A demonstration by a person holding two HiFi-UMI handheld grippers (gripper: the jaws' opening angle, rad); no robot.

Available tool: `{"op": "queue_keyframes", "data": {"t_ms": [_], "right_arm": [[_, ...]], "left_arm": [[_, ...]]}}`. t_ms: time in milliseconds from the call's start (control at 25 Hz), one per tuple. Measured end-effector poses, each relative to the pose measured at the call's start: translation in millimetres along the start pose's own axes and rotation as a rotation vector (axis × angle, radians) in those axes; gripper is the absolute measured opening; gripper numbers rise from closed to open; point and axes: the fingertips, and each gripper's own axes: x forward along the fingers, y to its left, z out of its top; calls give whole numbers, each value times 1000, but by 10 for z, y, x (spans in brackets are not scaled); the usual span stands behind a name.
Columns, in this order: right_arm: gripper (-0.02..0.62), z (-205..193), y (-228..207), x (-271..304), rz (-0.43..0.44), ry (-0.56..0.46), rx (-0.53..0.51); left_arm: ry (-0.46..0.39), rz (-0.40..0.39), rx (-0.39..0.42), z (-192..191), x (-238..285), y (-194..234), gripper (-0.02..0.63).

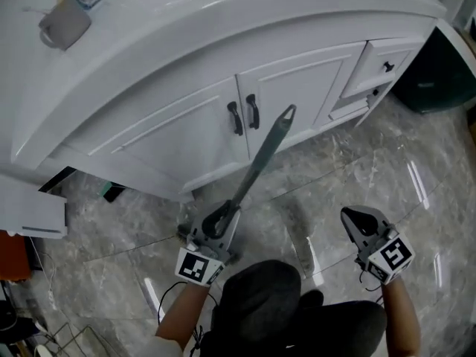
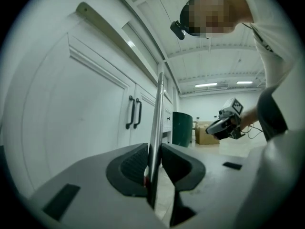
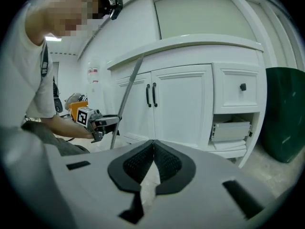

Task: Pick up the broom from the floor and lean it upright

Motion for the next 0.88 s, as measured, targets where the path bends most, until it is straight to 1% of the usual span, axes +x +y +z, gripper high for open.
{"op": "queue_keyframes", "data": {"t_ms": [80,200,320,440,560,720,880], "right_arm": [[3,53,88,93,28,15,-22],[3,173,175,232,58,10,-50],[3,317,245,304,72,-7,-52],[3,421,311,337,81,-1,-87],[3,454,322,326,75,17,-106],[3,521,253,280,47,4,-105],[3,518,238,236,30,9,-98]], "left_arm": [[-29,54,-9,109,-121,154,80],[-67,140,-26,234,-262,386,80],[-79,214,-45,302,-327,558,81],[-82,272,-44,342,-325,697,81],[-93,322,-29,327,-303,830,81],[-97,379,-4,274,-215,999,81],[-74,420,62,236,-155,1070,80]]}}
